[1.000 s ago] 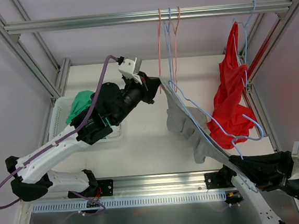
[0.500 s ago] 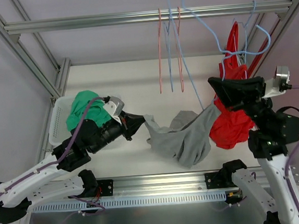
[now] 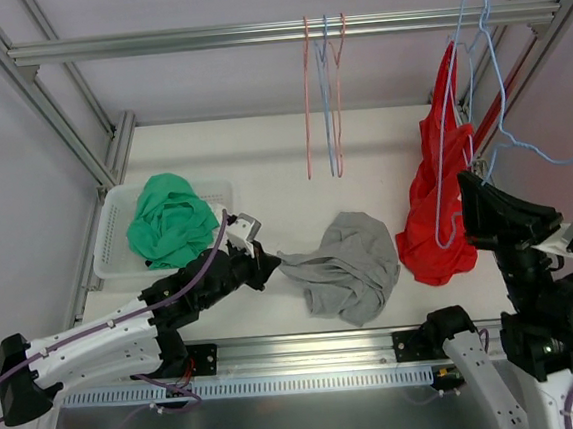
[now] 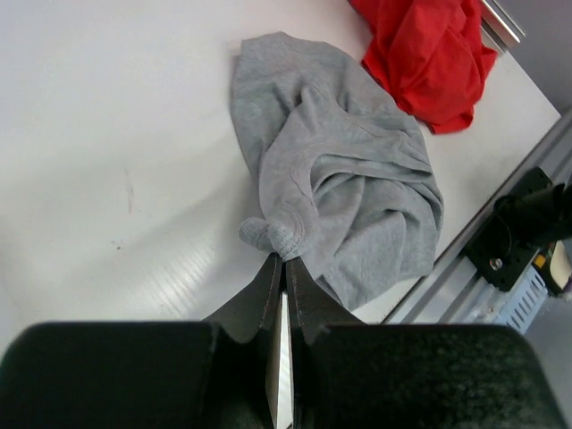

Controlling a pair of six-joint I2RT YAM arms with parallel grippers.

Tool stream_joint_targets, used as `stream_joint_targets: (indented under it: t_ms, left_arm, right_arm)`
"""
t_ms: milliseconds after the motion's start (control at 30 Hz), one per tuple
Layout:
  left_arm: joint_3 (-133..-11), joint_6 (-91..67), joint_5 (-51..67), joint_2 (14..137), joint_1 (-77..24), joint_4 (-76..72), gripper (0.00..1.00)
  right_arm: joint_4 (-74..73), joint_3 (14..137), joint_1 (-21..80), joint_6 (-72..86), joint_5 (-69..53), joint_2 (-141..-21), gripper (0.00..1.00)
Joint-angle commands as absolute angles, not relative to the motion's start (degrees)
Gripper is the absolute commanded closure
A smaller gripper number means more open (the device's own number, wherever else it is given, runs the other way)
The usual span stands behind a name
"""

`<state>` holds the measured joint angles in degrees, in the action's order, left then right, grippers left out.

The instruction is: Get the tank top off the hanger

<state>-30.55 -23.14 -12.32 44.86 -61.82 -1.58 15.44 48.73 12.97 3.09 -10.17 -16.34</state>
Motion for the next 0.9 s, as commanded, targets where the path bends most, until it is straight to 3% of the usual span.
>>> stream_joint_targets:
  t_ms: [0,100,167,400,433,667,867]
  left_arm:
    - [-30.06,-26.19,-18.45,43.51,-61.61,-5.01,1.0]
    - [-31.28,-25.32,-19.42,44.56,-61.61,-3.34,0.98]
    - [-33.47,-24.27,-18.55,46.31,-61.61,-1.86,0.87]
    - [-39.55,-22.85,-14.77,47.82,-61.61,2.81,0.3]
    - [-39.72,-22.68,-14.42,46.68,-61.61,3.42,0.02]
    - [-39.38,-20.48,-11.16,43.6,-61.61,7.55,0.01]
    - [-39.03,-21.09,-10.55,42.89,-61.7,9.75,0.01]
  right_arm:
    - [-17.44,55.62,13.27,-7.74,-9.92,-15.73,1.0]
    - [-31.71,59.59,13.18,-5.72,-9.23,-17.74,1.0]
    - [-34.27,60.55,13.27,-5.01,-9.14,-19.24,1.0]
    - [-30.86,71.6,13.27,-3.08,-10.98,-36.01,1.0]
    - [-29.46,73.72,13.27,-3.08,-11.68,-41.43,1.0]
    - [-26.54,91.39,14.32,-2.64,-13.09,-63.76,1.0]
    - [-26.54,102.2,17.84,-3.95,-8.88,-75.75,1.0]
